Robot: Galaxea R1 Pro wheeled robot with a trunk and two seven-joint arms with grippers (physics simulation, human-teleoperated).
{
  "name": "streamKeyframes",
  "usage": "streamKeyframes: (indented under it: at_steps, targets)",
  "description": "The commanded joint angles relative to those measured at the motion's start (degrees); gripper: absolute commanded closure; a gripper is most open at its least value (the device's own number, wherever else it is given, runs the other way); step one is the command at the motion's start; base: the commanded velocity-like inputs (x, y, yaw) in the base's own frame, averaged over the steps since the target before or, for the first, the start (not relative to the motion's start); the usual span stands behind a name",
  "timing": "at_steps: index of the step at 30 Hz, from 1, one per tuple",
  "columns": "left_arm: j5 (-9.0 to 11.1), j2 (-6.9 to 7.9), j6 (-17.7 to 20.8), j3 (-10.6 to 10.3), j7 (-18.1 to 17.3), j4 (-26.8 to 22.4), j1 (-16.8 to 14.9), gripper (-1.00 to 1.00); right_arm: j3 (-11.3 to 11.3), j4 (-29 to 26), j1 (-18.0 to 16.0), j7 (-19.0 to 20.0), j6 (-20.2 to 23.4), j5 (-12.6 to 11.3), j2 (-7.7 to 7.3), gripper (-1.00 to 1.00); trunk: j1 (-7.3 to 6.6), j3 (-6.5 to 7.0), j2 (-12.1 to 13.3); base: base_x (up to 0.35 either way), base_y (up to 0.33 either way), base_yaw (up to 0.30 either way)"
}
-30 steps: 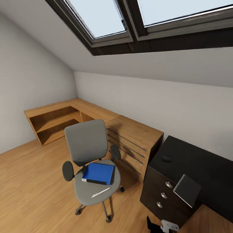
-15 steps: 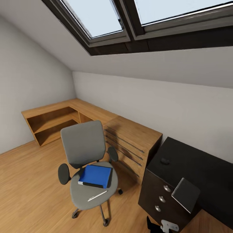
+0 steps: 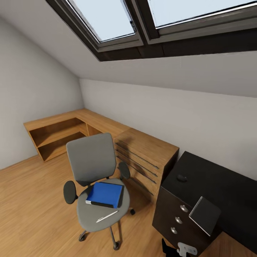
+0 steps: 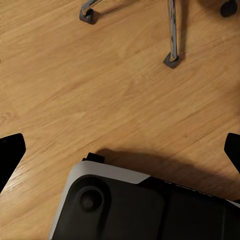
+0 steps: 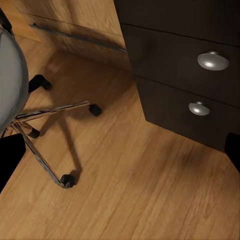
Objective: In the bedroom, organize the workspace by keeping the computer under the desk, ensuring the monitor is on the desk, placing the keyboard on the desk next to the monitor, placing the mouse on the desk next to the keyboard, moving the folder from the swivel chair onto the desk next to the mouse, stacking the notebook on top of the folder with the pen on top of the notebook, and positioning the swivel chair next to the desk.
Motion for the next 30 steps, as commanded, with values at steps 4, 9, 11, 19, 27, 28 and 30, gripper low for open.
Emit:
streamKeyframes:
  at_steps: [4, 9, 11, 19, 27, 28, 30]
  targets:
    - [0.51, 0.02, -0.25, -0.38, 0.06, 0.04, -0.04, -1.0, 0.0, 0.08, -0.06, 0.5, -0.17, -0.61, 0.01, -1.0, 0.03, -0.12, -0.12, 0.0, 0.0, 0.0]
    - [0.51, 0.03, -0.23, -0.38, 0.09, 0.04, -0.05, -1.0, -0.02, 0.08, -0.06, 0.5, -0.17, -0.61, 0.01, -1.0, 0.03, -0.12, -0.12, 0.0, 0.0, 0.016]
    - [0.51, 0.02, -0.21, -0.38, 0.07, 0.04, -0.03, -1.0, -0.02, 0.08, -0.06, 0.5, -0.17, -0.6, 0.01, -1.0, 0.03, -0.12, -0.12, 0.0, 0.0, 0.105]
    - [0.51, 0.01, -0.17, -0.38, 0.08, 0.04, -0.07, -1.0, -0.04, 0.08, -0.06, 0.5, -0.17, -0.58, 0.07, -1.0, 0.03, -0.12, -0.12, 0.0, 0.0, 0.214]
    - [0.51, 0.03, -0.16, -0.41, 0.05, 0.04, -0.05, -1.0, -0.08, 0.08, -0.06, 0.5, -0.17, -0.6, 0.1, -1.0, 0.03, -0.12, -0.12, 0.0, 0.0, 0.237]
    - [0.51, 0.03, -0.18, -0.4, 0.04, 0.04, -0.04, -1.0, -0.08, 0.08, -0.06, 0.5, -0.17, -0.6, 0.08, -1.0, 0.03, -0.12, -0.12, 0.0, 0.0, 0.124]
    - [0.51, 0.03, -0.22, -0.39, 0.04, 0.04, -0.04, -1.0, -0.04, 0.08, -0.06, 0.5, -0.17, -0.61, 0.05, -1.0, 0.03, -0.12, -0.12, 0.0, 0.0, 0.082]
